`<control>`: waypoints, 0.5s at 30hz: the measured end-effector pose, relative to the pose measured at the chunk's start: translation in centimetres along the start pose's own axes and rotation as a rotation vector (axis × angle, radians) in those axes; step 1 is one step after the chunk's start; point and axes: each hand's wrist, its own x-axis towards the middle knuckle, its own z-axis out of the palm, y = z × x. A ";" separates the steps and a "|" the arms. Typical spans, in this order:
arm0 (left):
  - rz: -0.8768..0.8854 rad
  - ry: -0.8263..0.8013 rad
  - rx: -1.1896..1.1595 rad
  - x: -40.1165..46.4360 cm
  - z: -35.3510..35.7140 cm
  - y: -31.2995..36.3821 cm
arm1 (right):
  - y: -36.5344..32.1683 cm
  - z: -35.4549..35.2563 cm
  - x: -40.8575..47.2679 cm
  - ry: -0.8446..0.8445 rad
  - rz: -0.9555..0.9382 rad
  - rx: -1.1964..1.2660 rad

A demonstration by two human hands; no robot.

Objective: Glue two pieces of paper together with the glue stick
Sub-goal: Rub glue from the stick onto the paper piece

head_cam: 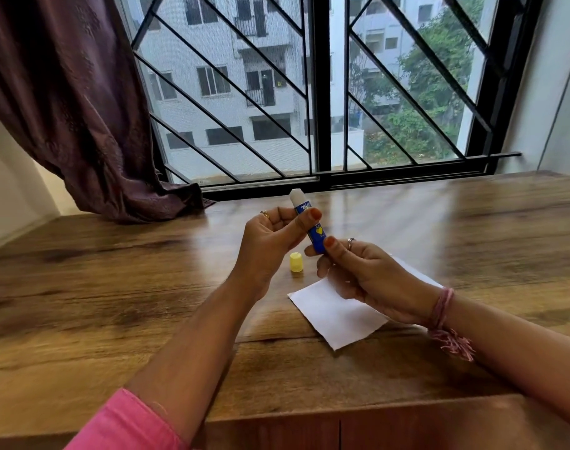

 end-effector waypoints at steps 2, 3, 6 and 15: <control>0.002 0.008 0.002 0.0 0.0 0.1 | -0.1 0.1 0.1 0.031 -0.002 -0.003; 0.002 0.010 0.001 0.0 0.0 0.1 | -0.2 0.1 0.1 0.054 -0.009 -0.007; 0.004 0.006 0.018 -0.1 0.1 0.2 | -0.3 0.0 0.1 0.113 -0.035 -0.065; 0.009 -0.006 0.042 -0.2 0.2 0.2 | -0.2 -0.1 -0.1 0.072 -0.050 -0.152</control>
